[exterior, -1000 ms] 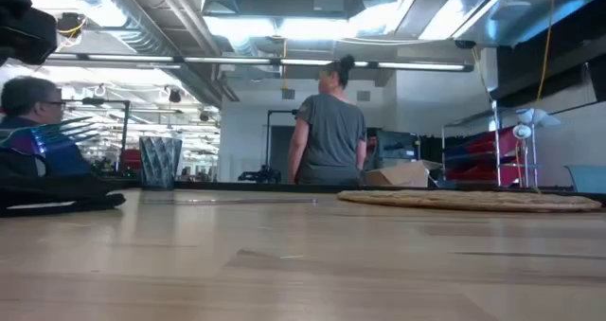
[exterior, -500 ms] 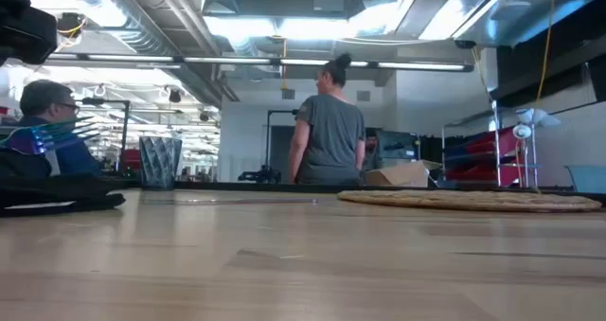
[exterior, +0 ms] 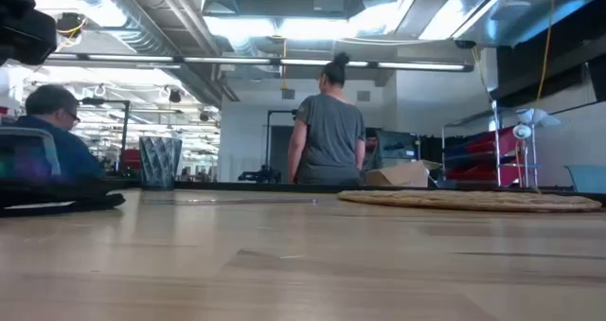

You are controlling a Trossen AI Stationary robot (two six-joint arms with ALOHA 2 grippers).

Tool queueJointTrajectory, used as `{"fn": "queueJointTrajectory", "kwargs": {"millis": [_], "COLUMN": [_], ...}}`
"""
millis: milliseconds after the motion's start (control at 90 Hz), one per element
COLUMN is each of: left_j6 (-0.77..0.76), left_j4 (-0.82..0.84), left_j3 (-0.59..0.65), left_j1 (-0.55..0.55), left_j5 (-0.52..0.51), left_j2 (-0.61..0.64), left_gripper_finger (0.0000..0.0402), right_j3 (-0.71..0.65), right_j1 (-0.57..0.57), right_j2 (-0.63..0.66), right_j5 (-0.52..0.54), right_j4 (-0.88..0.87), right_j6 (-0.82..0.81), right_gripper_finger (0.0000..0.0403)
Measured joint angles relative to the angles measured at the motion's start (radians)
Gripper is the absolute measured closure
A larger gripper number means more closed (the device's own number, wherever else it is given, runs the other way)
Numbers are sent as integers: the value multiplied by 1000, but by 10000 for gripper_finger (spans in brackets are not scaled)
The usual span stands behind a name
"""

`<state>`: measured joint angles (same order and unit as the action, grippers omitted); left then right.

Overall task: Set table place
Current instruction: Put the blue fork on the black table napkin

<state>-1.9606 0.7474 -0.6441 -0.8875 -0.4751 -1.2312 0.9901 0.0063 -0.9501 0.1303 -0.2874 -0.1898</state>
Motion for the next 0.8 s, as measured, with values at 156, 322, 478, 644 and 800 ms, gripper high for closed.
{"fn": "queueJointTrajectory", "kwargs": {"millis": [156, 322, 478, 644, 800], "left_j6": [3, 38, 58, 60, 95], "left_j4": [0, 0, 0, 0, -31], "left_j3": [0, 0, 0, 0, 0], "left_j1": [0, 0, 0, 0, 0], "left_j5": [0, 0, 1, 83, 154], "left_j2": [0, 0, 0, 0, 0], "left_gripper_finger": [313, 288, 288, 307, 330], "right_j3": [0, 0, 0, 0, 0], "right_j1": [0, 0, 0, 0, 0], "right_j2": [0, 0, 0, 0, 0], "right_j5": [0, 0, 0, 0, 0], "right_j4": [0, 0, 0, 0, 0], "right_j6": [0, 0, 0, 1, 2], "right_gripper_finger": [320, 320, 320, 320, 320]}}
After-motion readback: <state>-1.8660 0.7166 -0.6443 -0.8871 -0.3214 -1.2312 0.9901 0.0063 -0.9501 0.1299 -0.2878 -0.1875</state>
